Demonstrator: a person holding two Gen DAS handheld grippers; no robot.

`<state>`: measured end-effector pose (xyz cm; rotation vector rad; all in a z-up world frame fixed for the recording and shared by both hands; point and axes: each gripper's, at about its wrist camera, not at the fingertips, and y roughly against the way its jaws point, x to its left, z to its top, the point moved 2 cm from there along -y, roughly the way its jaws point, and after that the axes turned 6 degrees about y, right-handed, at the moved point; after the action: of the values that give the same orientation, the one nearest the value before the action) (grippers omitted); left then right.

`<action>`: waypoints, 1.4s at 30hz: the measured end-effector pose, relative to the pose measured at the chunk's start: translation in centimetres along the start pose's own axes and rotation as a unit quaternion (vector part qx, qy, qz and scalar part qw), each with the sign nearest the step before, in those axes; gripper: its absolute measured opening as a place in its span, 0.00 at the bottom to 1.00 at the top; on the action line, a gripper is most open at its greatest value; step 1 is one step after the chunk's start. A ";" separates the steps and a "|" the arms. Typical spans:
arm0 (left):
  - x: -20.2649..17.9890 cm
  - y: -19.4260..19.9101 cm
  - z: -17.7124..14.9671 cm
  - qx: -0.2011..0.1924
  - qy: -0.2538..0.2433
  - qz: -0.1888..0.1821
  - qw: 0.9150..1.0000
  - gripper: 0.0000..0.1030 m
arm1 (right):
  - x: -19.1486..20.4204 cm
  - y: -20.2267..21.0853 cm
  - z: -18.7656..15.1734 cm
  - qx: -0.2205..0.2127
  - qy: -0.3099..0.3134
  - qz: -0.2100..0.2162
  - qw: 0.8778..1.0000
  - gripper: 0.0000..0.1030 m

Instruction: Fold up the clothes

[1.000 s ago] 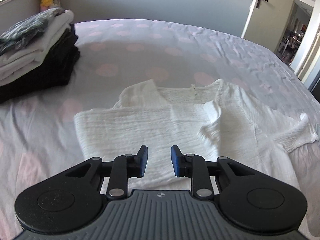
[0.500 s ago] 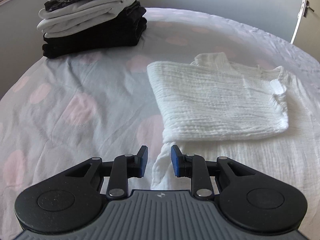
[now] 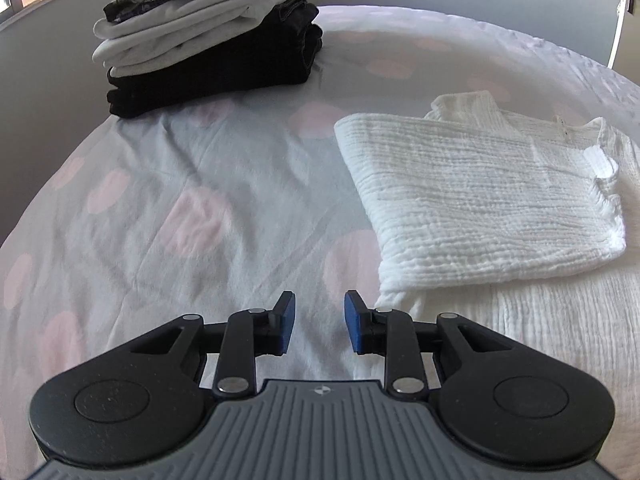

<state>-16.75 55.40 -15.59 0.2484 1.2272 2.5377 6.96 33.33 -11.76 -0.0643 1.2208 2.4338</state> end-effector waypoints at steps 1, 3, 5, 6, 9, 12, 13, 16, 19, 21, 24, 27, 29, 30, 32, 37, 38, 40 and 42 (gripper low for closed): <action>-0.1 -0.1 0.1 -0.003 0.000 -0.005 1.000 0.31 | 1.0 -1.0 1.1 -0.002 0.018 0.000 1.000 0.43; -0.4 -0.3 0.5 -0.007 0.007 -0.018 1.000 0.31 | 2.7 -2.6 3.4 -0.004 0.048 0.001 0.999 0.35; -0.6 -0.5 0.8 -0.017 0.015 -0.036 0.999 0.31 | 4.2 -3.9 5.6 -0.012 0.065 0.003 0.998 0.35; -0.7 -0.6 0.9 -0.022 0.016 -0.040 0.999 0.31 | 4.9 -4.4 6.5 -0.017 0.073 0.005 0.997 0.35; -1.3 -1.6 0.8 -0.023 0.009 -0.045 0.999 0.31 | 6.8 -6.1 9.2 -0.035 0.089 0.012 0.995 0.35; -1.7 -2.5 0.4 -0.019 -0.008 -0.039 0.999 0.31 | 8.1 -7.9 10.9 -0.047 0.085 0.027 0.995 0.35; -1.8 -2.7 0.4 -0.019 -0.012 -0.037 0.999 0.31 | 8.5 -8.7 11.2 -0.047 0.083 0.032 0.995 0.35; -1.9 -2.8 0.4 -0.016 -0.013 -0.035 0.999 0.31 | 9.7 -11.0 11.9 -0.043 0.079 0.045 0.995 0.35; -2.1 -2.9 0.2 -0.019 -0.027 -0.030 0.999 0.31 | 10.0 -13.0 11.6 -0.023 0.084 0.028 0.996 0.35; -2.1 -3.0 0.2 -0.019 -0.029 -0.029 0.999 0.31 | 9.5 -13.5 11.2 -0.021 0.082 0.011 0.996 0.35; -2.0 -3.0 0.3 -0.015 -0.021 -0.030 0.999 0.31 | 7.9 -13.3 10.8 -0.006 0.069 -0.015 0.997 0.35; -1.9 -2.9 0.3 -0.016 -0.022 -0.030 0.999 0.31 | 5.1 -13.2 9.8 0.019 0.045 -0.043 0.998 0.35; -1.9 -2.8 0.2 -0.016 -0.021 -0.030 0.999 0.31 | 2.8 -13.1 8.9 0.032 0.013 -0.039 0.999 0.39; -1.8 -2.8 0.2 -0.016 -0.020 -0.030 0.999 0.31 | 1.8 -13.0 8.5 0.035 -0.003 -0.031 0.999 0.41; -1.8 -2.8 0.3 -0.014 -0.019 -0.031 0.999 0.31 | 0.6 -12.4 8.0 0.036 -0.018 -0.024 0.999 0.42; -1.7 -2.9 0.4 -0.013 -0.020 -0.031 0.999 0.33 | -0.1 -10.2 8.1 0.024 0.007 -0.025 0.999 0.49; -1.7 -2.9 0.4 -0.012 -0.020 -0.031 0.999 0.33 | -0.5 -10.0 8.1 0.024 0.007 -0.026 0.999 0.50; -1.8 -2.8 0.4 -0.013 -0.024 -0.029 0.999 0.33 | -1.4 -9.9 8.2 0.030 -0.008 -0.023 0.999 0.57; -1.9 -2.8 0.4 -0.015 -0.031 -0.025 0.999 0.33 | -2.7 -10.0 8.1 0.040 -0.038 -0.013 0.998 0.60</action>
<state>-14.27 56.64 -17.56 0.2828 1.1565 2.4846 14.37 44.05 -13.74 0.0341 1.2751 2.3393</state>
